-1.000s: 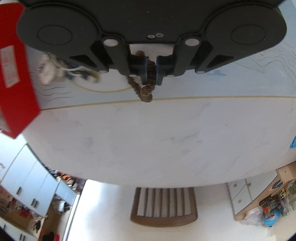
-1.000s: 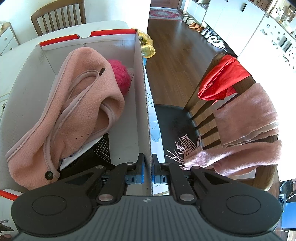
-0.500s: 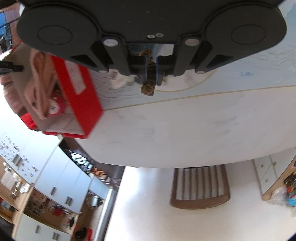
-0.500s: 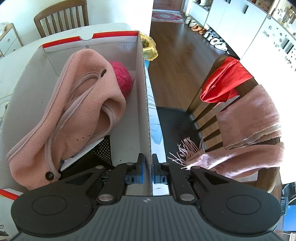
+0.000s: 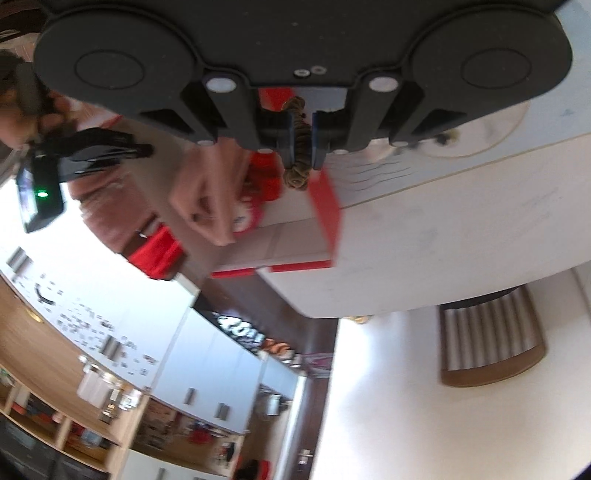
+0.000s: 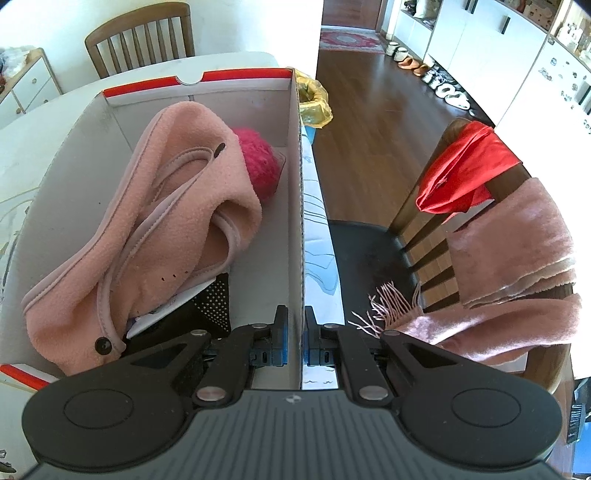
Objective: Organize objects
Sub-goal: 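Carry the brown hair tie into the cardboard box and release it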
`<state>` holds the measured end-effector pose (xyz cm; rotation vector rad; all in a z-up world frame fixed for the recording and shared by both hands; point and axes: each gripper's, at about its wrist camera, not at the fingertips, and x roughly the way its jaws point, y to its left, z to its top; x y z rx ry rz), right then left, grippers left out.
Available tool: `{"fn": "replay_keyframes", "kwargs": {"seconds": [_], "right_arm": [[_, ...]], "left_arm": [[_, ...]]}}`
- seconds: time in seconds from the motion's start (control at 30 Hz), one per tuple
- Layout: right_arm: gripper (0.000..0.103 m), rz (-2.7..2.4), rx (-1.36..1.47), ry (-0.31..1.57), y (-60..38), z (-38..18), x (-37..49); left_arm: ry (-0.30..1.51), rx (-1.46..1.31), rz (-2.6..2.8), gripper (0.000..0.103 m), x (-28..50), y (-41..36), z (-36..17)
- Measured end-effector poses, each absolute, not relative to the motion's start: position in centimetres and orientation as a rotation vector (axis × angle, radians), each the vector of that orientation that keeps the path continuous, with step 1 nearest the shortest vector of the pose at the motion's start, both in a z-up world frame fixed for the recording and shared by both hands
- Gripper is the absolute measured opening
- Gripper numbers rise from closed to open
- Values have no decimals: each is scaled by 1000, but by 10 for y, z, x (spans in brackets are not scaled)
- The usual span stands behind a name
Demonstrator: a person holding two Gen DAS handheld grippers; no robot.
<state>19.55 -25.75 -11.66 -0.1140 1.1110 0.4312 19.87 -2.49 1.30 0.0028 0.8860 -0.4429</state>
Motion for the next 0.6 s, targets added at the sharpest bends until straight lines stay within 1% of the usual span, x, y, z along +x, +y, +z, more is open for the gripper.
{"fn": "replay_keyframes", "kwargs": {"seconds": [0.27, 0.6], "right_arm": [[7, 456, -108, 1106, -260, -117, 195], [7, 486, -101, 1101, -263, -117, 195]], "left_arm": [[900, 73, -592, 7, 189, -96, 7], [970, 159, -699, 7, 190, -155, -31]]}}
